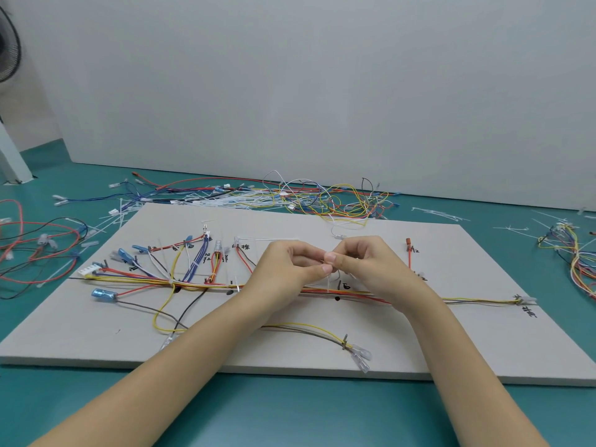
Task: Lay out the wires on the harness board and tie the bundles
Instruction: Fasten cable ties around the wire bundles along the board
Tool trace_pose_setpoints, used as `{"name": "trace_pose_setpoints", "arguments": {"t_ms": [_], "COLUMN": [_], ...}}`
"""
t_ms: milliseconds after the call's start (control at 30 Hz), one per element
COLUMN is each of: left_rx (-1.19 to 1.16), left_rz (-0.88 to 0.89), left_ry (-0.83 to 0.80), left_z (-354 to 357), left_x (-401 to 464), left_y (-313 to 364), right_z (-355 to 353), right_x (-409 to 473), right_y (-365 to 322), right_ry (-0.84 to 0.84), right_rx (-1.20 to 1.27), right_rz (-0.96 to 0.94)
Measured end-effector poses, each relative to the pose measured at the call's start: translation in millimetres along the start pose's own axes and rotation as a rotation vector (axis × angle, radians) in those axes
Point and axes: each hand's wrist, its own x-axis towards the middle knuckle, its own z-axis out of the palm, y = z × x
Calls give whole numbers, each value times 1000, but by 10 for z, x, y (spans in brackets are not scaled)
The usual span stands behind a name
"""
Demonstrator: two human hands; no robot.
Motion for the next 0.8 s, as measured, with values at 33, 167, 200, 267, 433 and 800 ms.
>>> {"name": "trace_pose_setpoints", "arguments": {"t_ms": [33, 167, 200, 267, 433, 800], "left_rx": [4, 39, 45, 58, 116, 248], "left_rz": [-5, -14, -15, -26, -36, -3], "left_ry": [0, 2, 4, 2, 6, -42], "left_z": [4, 17, 18, 21, 36, 52], "left_x": [0, -1, -1, -6, -35, -63], "left_y": [-1, -2, -2, 4, 24, -4], "right_z": [4, 8, 4, -7, -26, -80], "right_x": [1, 0, -1, -6, -17, -39], "right_y": [1, 3, -1, -11, -41, -63], "right_ry": [-1, -16, -18, -18, -15, -60], "right_rx": [-7, -14, -12, -9, 7, 86], "right_rz": [4, 6, 5, 4, 2, 79]}}
